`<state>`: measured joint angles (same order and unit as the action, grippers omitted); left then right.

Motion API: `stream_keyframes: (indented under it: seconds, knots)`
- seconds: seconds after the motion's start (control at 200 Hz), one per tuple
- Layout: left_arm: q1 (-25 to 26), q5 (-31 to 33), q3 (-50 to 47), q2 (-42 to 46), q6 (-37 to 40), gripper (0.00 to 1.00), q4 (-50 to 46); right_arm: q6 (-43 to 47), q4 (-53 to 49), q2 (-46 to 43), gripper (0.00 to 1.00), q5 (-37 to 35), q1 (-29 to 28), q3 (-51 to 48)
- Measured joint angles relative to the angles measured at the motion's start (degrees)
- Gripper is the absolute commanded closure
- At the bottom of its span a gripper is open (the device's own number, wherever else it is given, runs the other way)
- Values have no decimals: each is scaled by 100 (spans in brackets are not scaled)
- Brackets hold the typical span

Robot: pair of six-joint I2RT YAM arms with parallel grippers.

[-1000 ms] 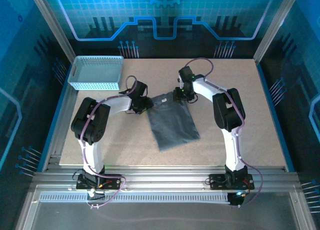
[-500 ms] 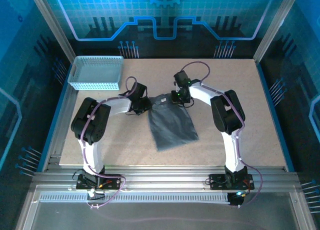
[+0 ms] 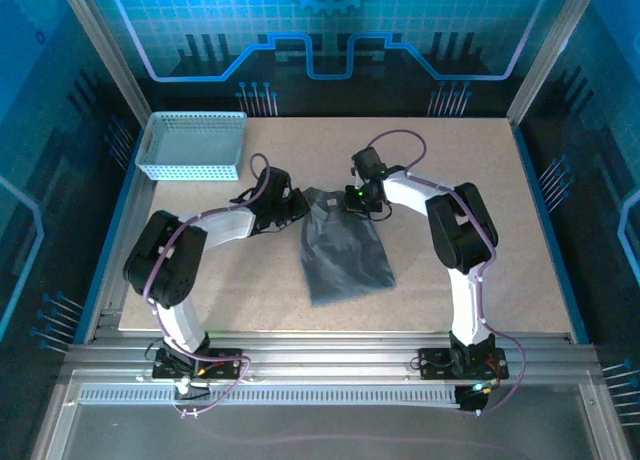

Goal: Fold the inside-out t-shirt

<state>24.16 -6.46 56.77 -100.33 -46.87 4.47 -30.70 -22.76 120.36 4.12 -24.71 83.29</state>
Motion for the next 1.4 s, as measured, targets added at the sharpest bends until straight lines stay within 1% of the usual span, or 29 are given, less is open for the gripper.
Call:
stream_keyframes:
  seconds: [0.115,0.255,0.325,0.405,0.495,0.59,0.675,0.79,0.94,1.036,1.106,1.296,1.401]
  knots:
    - [529,341,11,330,160,100,-125,-39,107,-79,100,59,52,-144]
    - [1128,710,105,365,337,100,-374,-44,199,-125,100,83,70,-240]
    - [1266,785,118,363,358,100,-446,-44,243,-170,100,87,76,-317]
    - [1261,859,120,363,372,100,-503,-48,304,-219,100,90,79,-396]
    - [1104,866,98,365,367,100,-505,-63,446,-341,100,114,90,-597]
    - [800,861,-59,446,367,100,-507,-68,610,-564,100,267,155,-903]
    - [452,807,-278,581,354,100,-498,-138,901,-859,100,603,282,-1250]
    - [-24,562,-446,669,339,100,-492,-411,1493,-1272,100,1196,468,-1665]
    - [-468,203,-396,671,337,100,-402,-708,2092,-1587,100,1718,505,-1753]
    - [-680,-35,-120,662,348,100,-426,-831,2208,-1644,100,1943,560,-1543]
    - [-841,-214,313,616,365,100,-463,-885,2221,-1631,100,2096,660,-1241]
    - [-1298,-678,1921,354,535,100,-455,-938,2260,-1464,100,2385,1082,179]
    - [-1410,-951,2350,354,688,100,-297,-892,2341,-1449,100,2496,1204,706]
